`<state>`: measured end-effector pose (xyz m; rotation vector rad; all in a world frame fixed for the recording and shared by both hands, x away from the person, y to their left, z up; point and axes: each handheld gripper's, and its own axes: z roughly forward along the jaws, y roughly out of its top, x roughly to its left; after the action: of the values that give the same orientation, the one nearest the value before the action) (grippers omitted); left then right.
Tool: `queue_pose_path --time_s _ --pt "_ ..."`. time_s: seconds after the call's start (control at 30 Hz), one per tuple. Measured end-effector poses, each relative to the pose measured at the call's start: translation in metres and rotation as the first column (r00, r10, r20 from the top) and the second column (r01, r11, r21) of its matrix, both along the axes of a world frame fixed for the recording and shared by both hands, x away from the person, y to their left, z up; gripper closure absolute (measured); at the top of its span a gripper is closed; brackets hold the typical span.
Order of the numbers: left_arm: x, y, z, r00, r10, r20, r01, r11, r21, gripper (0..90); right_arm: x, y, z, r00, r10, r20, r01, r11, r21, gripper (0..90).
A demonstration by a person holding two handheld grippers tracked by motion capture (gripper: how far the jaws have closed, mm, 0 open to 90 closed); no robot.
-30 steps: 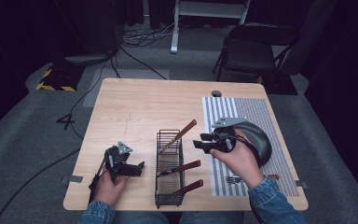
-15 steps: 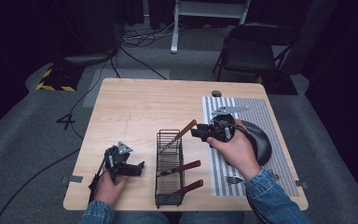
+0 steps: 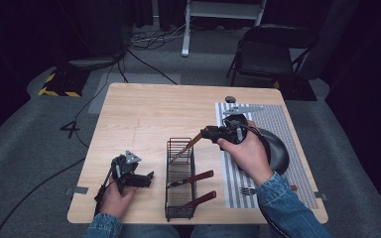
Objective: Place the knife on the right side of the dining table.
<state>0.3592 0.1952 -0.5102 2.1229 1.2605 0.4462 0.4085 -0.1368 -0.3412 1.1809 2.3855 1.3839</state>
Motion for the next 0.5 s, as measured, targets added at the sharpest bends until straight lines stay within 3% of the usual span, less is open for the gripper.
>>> queue_pose_path --time_s 0.3,0.5 --pt "0.0 0.0 0.0 1.0 0.0 0.0 0.0 1.0 0.0 0.4 0.0031 0.0043 -0.0012 1.0 0.004 0.005 -0.004 1.0 0.02 72.1" --pt "0.0 0.0 0.0 1.0 0.0 0.0 0.0 1.0 0.0 0.4 0.0036 0.0051 0.0008 0.9984 0.056 -0.002 -0.055 0.995 0.083 75.3"
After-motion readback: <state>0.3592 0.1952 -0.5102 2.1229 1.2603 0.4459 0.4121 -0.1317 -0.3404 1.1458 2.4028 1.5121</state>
